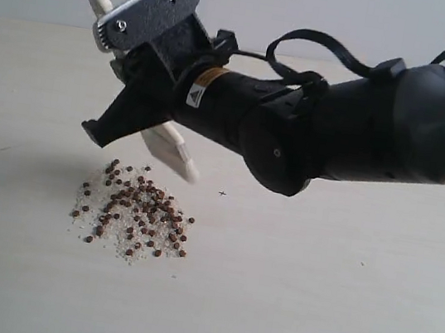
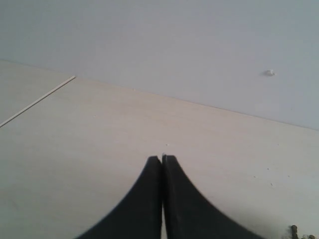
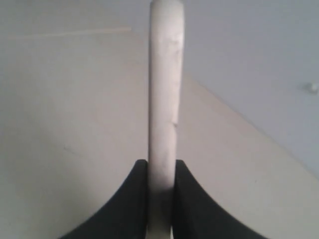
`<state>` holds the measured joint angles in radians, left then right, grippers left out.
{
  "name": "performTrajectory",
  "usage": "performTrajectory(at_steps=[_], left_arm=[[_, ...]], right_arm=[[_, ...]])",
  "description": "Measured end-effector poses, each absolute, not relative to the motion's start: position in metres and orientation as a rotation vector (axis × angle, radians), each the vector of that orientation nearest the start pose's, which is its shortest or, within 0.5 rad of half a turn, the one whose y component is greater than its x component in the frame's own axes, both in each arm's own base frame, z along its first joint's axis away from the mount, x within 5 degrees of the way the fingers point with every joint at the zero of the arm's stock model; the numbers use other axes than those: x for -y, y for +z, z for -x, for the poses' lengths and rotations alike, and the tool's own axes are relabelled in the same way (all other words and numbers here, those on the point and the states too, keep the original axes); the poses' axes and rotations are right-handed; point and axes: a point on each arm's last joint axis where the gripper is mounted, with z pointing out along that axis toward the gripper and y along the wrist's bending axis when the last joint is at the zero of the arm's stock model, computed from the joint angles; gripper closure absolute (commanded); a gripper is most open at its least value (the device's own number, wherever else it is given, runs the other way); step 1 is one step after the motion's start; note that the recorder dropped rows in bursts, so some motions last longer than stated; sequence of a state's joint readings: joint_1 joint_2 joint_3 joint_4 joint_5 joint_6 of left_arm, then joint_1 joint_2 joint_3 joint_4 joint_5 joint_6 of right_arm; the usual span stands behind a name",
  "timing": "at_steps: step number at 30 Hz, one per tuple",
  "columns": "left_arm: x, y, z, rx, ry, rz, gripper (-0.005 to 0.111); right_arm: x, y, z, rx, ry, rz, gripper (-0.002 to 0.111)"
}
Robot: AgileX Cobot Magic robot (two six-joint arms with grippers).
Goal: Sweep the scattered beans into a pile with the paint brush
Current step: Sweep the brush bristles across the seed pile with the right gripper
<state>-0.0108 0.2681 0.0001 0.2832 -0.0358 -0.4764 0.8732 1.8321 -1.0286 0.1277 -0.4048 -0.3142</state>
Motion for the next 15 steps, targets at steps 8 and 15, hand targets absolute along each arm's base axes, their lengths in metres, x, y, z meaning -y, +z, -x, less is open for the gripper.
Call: performTrajectory(at_steps=[8, 15], left_arm=[[0.002, 0.198, -0.079, -1.714, -0.160, 0.149, 0.107], [0.002, 0.198, -0.079, -1.714, -0.160, 0.149, 0.107]], right_arm=[[-0.317, 0.204, -0.260, -1.244, 0.263, 1.223, 0.108], [-0.323, 0.159, -0.287, -1.148, 0.285, 1.434, 0.108]])
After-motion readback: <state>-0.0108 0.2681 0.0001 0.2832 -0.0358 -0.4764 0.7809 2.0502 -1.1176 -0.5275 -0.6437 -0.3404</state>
